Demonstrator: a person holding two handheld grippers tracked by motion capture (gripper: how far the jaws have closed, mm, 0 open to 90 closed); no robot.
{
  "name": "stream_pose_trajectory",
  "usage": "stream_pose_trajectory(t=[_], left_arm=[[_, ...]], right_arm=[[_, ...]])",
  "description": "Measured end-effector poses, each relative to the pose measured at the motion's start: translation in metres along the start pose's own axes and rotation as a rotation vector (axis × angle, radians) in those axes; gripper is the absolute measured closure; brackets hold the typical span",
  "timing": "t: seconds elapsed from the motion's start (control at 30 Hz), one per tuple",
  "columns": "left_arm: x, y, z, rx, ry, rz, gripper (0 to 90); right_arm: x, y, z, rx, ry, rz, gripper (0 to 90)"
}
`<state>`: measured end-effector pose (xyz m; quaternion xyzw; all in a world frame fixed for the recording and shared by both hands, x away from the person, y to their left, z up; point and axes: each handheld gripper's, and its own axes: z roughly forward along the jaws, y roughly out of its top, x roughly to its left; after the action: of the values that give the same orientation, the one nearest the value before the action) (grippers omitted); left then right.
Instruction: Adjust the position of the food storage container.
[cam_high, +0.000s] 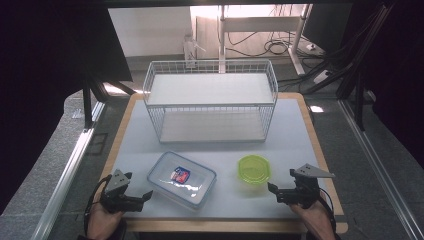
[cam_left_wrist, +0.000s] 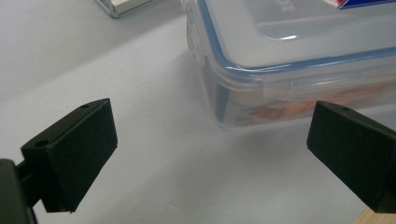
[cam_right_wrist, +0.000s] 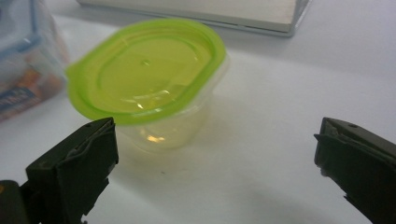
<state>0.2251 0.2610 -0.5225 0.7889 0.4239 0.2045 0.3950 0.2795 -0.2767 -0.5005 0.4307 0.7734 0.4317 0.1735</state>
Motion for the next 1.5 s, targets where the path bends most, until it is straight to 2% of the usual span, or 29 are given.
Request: stream_pose_trajectory(t=[0.13, 0.2, 0.37, 0.57, 0.73, 0.97, 1.1, 1.13, 1.27, 1.5], left_arm=[[0.000, 0.001, -0.001, -0.021, -0.005, -0.010, 1.4], [0.001, 0.001, -0.002, -0.027, -0.008, -0.009, 1.4], [0.001, 0.000, 0.000, -0.027, -0.016, -0.013, 0.5], [0.000, 0.001, -0.001, -0.043, -0.027, 0.012, 0.7], [-0.004, 0.000, -0.002, -0.042, -0.019, 0.033, 0.8], [-0.008, -0.002, -0.005, -0.049, -0.016, 0.046, 0.8], [-0.008, -0.002, -0.005, -0.045, -0.009, 0.042, 1.1], [-0.007, -0.002, -0.004, -0.039, -0.008, 0.038, 1.1], [-0.007, -0.002, -0.004, -0.037, -0.002, 0.038, 1.2], [-0.006, -0.003, -0.004, -0.036, 0.001, 0.034, 1.6]], right_arm=[[0.001, 0.001, -0.001, 0.026, 0.028, -0.029, 0.0], [0.002, 0.001, -0.001, 0.025, 0.016, -0.027, 1.0], [0.003, 0.003, -0.002, 0.034, 0.040, -0.026, 2.4], [0.006, 0.004, 0.000, 0.066, 0.039, -0.042, 8.0], [0.005, 0.004, -0.001, 0.067, 0.047, -0.033, 12.5], [0.004, 0.010, -0.008, 0.032, 0.042, -0.033, 24.9], [0.004, 0.014, -0.009, 0.039, 0.038, -0.033, 30.6], [0.004, 0.017, -0.010, 0.042, 0.064, -0.028, 35.4], [0.006, 0.023, -0.008, 0.052, 0.081, -0.052, 42.7], [0.014, 0.036, -0.003, 0.071, 0.079, -0.108, 55.3]])
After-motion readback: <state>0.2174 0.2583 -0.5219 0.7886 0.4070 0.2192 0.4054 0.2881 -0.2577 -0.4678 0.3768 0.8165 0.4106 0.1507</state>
